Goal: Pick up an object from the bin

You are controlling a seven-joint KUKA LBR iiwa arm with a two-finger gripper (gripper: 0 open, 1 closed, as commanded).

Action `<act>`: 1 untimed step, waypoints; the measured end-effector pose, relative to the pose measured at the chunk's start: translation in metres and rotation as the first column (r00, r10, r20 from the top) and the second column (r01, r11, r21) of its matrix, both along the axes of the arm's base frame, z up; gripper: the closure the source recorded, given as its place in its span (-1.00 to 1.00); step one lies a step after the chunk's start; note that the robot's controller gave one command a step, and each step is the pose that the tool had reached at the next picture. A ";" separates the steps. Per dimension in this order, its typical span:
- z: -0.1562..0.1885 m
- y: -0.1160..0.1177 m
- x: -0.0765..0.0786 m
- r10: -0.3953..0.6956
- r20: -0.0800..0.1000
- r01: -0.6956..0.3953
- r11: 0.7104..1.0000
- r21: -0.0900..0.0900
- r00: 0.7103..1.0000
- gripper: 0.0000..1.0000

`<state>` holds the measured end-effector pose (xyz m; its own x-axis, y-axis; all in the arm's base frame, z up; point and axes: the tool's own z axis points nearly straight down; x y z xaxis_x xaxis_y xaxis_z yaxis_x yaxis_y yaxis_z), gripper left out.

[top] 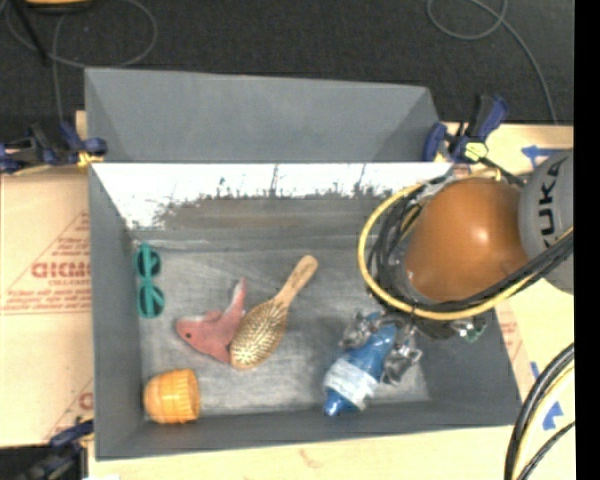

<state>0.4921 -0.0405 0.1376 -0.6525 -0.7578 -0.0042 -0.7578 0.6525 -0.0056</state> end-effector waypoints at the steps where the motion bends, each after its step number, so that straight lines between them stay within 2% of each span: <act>1: 0.007 0.000 0.000 -0.001 -0.003 0.001 1.000 0.000 1.000 1.00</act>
Offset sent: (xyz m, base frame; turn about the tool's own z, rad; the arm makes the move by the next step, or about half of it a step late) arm -0.0002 0.0001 0.0215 0.0000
